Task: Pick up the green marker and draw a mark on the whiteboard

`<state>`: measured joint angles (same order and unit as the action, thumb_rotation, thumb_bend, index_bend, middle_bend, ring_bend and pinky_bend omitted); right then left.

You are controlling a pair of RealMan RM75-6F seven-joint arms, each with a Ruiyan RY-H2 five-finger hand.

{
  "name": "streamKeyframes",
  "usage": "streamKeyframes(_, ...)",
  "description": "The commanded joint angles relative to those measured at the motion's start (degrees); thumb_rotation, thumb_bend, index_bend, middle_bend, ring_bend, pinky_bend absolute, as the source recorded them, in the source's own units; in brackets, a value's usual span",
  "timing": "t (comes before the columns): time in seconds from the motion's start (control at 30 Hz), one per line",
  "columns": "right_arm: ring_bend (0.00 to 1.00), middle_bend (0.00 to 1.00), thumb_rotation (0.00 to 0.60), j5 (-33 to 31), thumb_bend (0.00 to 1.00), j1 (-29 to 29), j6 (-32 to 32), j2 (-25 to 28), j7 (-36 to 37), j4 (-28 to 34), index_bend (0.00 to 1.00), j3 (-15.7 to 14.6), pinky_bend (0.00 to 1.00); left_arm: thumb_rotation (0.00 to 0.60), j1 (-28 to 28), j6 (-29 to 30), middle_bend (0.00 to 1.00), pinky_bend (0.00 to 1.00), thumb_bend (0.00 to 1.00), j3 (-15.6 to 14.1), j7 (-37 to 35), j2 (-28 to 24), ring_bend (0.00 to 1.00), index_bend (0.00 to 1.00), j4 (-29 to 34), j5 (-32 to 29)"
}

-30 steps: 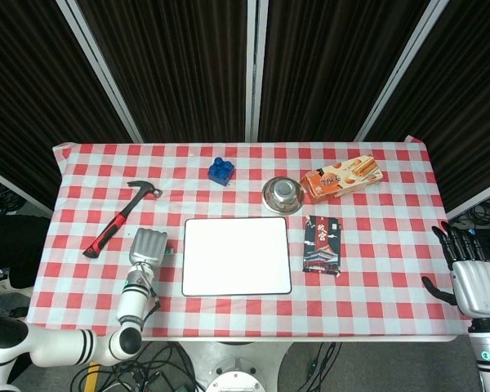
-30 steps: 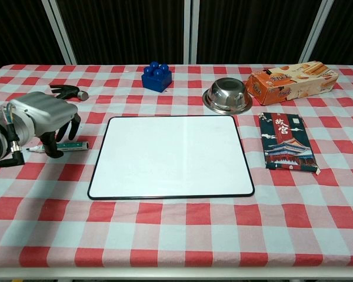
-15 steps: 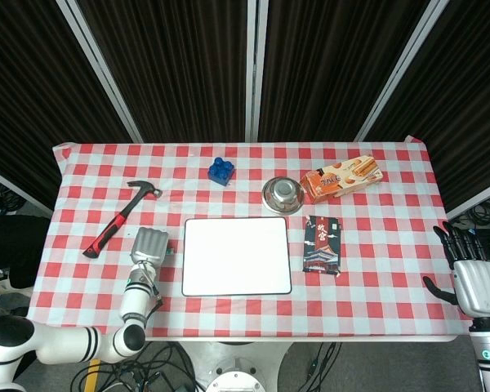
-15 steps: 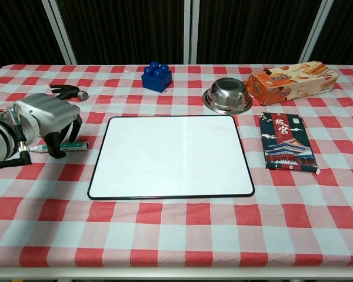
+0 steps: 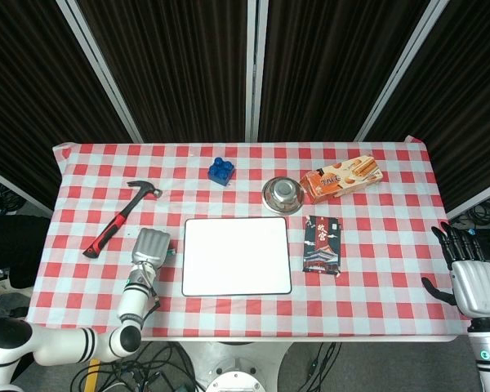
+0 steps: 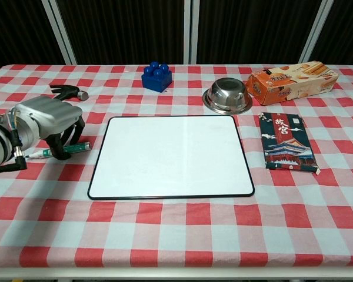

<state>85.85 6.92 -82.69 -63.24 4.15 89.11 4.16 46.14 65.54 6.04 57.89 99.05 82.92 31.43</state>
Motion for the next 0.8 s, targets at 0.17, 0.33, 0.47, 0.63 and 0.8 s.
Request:
streamKeyframes(0.17, 0.00, 0.00, 0.600, 0.2, 0.12, -0.2, -0.5, 0.4, -0.3, 0.5, 0.00, 0.1, 0.00, 0.600, -2.5, -2.5, 0.62, 1.00, 0.35, 0.2, -10.4, -5.7, 0.95, 0.59, 3.5, 8.3)
streamKeyframes(0.33, 0.00, 0.00, 0.600, 0.4, 0.12, -0.3, -1.0, 0.9, -0.6, 0.9, 0.00, 0.2, 0.00, 0.600, -5.2, -8.9, 0.62, 1.00, 0.38, 3.2, -29.8, -12.7, 0.94, 0.59, 8.2, 18.5)
streamKeyframes(0.47, 0.00, 0.00, 0.600, 0.7, 0.12, -0.1, -1.0, 1.1, -1.0, 1.5, 0.00, 0.2, 0.00, 0.600, -6.1, -13.4, 0.62, 1.00, 0.40, 5.6, -46.7, -14.6, 0.94, 0.59, 7.1, 29.1)
streamKeyframes(0.63, 0.00, 0.00, 0.600, 0.9, 0.12, 0.1, -0.7, 1.5, -1.5, 2.2, 0.00, 0.2, 0.00, 0.600, -4.1, -17.7, 0.62, 1.00, 0.42, 6.1, -64.4, -12.8, 0.94, 0.59, 2.6, 41.4)
streamKeyframes(0.8, 0.00, 0.00, 0.600, 1.3, 0.12, 0.3, -0.6, 2.0, -2.1, 2.9, 0.00, 0.2, 0.00, 0.600, -0.9, -19.0, 0.62, 1.00, 0.42, 6.0, -73.5, -9.2, 0.93, 0.59, -3.1, 48.2)
